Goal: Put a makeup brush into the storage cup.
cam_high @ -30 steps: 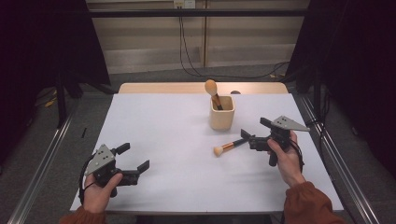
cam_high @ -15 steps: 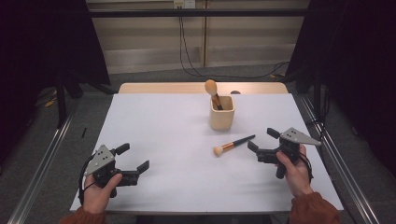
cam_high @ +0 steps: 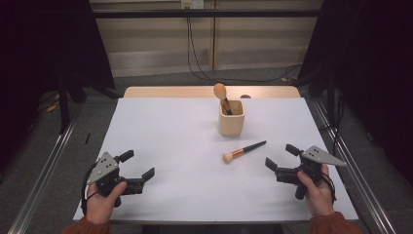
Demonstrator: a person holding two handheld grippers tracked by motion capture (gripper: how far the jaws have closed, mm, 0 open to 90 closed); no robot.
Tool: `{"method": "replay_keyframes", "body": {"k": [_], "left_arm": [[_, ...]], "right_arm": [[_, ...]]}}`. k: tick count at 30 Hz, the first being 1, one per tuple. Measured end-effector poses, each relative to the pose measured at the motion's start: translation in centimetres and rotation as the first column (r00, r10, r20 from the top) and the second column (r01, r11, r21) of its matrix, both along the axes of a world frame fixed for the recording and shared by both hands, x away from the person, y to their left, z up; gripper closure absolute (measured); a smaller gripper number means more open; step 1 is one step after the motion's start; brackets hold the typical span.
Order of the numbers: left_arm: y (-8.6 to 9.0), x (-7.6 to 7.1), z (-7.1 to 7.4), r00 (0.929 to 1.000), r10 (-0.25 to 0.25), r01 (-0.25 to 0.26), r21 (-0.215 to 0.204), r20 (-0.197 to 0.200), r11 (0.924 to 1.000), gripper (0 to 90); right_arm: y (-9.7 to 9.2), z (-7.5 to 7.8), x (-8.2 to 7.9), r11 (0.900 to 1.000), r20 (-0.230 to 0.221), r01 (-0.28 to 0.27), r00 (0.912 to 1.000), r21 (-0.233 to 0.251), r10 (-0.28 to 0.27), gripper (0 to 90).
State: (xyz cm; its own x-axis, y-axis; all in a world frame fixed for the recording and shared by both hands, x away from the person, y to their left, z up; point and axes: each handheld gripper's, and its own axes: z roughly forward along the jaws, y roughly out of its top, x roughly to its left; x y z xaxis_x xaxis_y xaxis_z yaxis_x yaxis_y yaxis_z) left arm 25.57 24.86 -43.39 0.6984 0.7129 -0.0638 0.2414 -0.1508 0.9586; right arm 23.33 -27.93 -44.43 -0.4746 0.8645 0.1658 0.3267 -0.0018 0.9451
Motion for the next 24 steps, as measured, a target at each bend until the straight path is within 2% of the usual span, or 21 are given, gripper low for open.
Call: {"method": "replay_keyframes", "body": {"k": [15,18,24], "left_arm": [[0.4,-0.7,0.2,1.0,0.002,-0.002,-0.006,0.003,1.0,3.0],[0.3,-0.6,0.2,1.0,0.001,-0.001,-0.01,0.004,0.9999,3.0],[0.2,-0.5,0.2,1.0,-0.006,0.006,-0.009,0.004,0.9999,3.0]], "right_arm": [[-1.4,-0.7,-3.2,0.9992,-0.001,0.03,0.9995,-0.028,-0.03,1.5],[-1.6,-0.7,-3.5,0.9995,0.002,0.028,0.9996,-0.015,-0.028,1.2],[-1.5,-0.8,-3.3,0.9994,0.001,0.021,0.9998,-0.026,-0.021,1.2]]}}
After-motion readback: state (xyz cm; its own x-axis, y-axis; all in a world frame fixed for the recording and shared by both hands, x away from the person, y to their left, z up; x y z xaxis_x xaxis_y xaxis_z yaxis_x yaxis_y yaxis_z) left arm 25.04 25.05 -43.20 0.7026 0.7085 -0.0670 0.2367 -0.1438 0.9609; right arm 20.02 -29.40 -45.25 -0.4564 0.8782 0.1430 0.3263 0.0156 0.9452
